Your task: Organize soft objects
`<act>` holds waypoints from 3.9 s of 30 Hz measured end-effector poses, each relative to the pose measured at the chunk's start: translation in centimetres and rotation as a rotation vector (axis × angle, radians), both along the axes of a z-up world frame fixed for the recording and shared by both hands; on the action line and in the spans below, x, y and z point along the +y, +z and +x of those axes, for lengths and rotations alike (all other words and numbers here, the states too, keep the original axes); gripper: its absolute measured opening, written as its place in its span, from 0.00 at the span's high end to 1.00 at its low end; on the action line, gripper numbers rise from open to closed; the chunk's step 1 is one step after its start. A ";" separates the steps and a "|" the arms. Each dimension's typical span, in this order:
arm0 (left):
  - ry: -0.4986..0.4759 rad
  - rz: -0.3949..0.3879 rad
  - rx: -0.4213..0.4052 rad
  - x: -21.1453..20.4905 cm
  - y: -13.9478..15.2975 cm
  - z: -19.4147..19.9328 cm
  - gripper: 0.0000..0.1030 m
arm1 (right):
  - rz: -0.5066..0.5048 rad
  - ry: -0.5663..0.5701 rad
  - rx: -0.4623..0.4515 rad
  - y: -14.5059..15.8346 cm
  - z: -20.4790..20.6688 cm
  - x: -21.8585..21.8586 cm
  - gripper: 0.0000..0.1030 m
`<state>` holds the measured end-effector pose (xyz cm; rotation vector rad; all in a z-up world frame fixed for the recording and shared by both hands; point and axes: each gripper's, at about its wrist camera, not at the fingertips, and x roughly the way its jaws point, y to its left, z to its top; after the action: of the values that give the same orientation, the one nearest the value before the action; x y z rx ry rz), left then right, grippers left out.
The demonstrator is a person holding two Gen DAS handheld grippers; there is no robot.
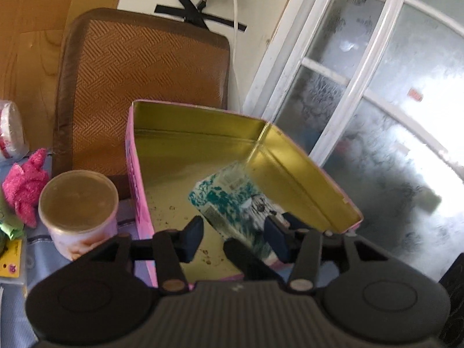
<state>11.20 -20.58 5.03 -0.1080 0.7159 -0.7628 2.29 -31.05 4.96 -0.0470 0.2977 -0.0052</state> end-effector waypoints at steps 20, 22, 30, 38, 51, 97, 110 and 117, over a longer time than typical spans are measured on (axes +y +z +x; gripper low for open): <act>0.519 0.015 -0.070 26.7 -5.5 -5.1 0.48 | -0.007 0.308 0.085 2.6 4.7 11.0 0.78; 0.533 -0.003 -0.067 27.7 -6.4 -5.3 0.48 | -0.010 0.300 0.152 3.1 8.0 12.7 0.74; 0.487 -0.020 -0.122 27.2 -6.8 -5.9 0.47 | -0.094 0.171 0.503 1.8 21.3 17.1 0.38; 0.484 -0.054 -0.095 27.6 -7.0 -5.4 0.45 | -0.028 0.215 0.601 -0.3 22.9 18.3 0.45; 0.536 -0.152 -0.011 29.7 -7.6 -4.9 0.40 | 0.025 0.534 0.280 2.7 3.2 16.2 0.44; 0.563 -0.144 -0.022 29.6 -7.7 -5.1 0.27 | 0.376 0.629 0.327 -4.3 0.7 14.7 0.22; 0.543 -0.225 0.023 30.4 -8.0 -6.4 0.27 | 0.367 0.628 0.327 -4.4 0.5 14.9 0.20; 0.494 -0.228 0.001 29.4 -7.9 -7.8 0.27 | 0.357 0.629 0.336 -4.4 0.6 15.1 0.20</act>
<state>3.36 8.85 -2.85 -0.4746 0.5677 -0.3661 2.87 -15.95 0.52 0.2167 0.6056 0.6847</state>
